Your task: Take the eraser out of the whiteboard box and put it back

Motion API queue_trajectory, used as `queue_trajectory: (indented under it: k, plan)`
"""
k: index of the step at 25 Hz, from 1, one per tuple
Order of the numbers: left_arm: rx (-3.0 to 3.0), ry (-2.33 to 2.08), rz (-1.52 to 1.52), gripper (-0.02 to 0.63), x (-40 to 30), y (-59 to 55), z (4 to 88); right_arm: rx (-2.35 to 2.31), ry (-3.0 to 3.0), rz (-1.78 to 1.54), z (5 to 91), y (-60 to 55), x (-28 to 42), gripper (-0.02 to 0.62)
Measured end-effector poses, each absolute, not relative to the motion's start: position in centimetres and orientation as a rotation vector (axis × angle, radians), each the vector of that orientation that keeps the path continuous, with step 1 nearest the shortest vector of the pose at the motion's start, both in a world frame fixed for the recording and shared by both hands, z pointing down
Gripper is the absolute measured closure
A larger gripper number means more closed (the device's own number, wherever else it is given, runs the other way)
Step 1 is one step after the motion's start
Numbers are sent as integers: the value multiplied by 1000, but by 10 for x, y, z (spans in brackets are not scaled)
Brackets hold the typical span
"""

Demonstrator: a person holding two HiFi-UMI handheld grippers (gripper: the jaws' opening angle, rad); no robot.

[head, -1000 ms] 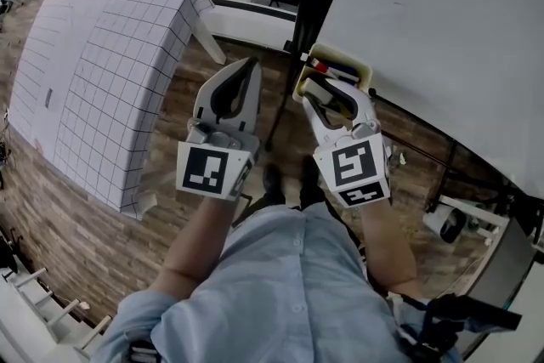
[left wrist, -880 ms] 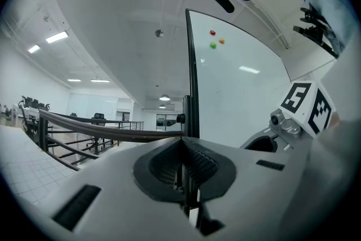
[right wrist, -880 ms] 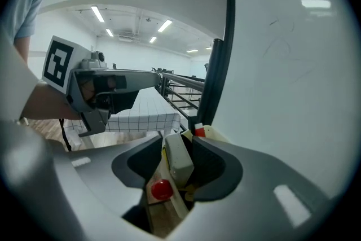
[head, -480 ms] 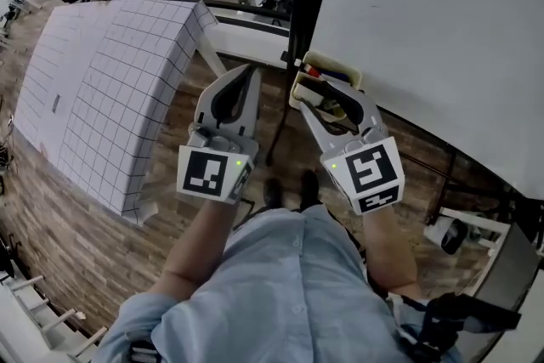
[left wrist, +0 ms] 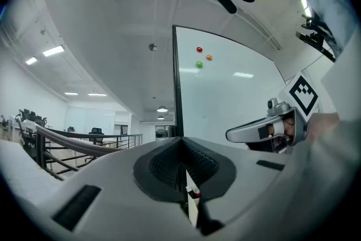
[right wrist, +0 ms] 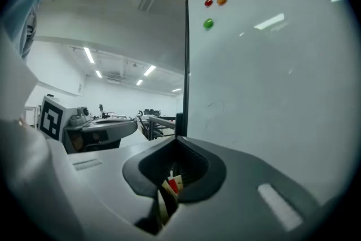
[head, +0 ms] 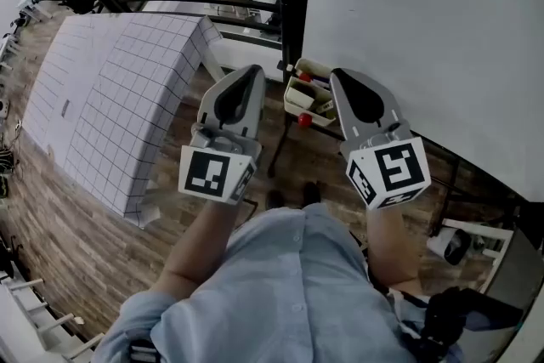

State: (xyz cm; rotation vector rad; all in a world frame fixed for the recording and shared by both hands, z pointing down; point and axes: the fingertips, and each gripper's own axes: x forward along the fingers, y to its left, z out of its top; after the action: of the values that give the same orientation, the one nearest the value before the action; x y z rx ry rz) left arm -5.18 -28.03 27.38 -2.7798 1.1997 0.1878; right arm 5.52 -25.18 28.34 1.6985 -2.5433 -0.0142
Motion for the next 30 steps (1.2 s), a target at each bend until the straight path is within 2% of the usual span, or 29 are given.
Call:
queue_trajectory:
  k: [30]
  plan:
    - [-2747, 1228, 179, 607, -37, -276, 270, 1737, -2583, -81, 269, -252, 73, 595]
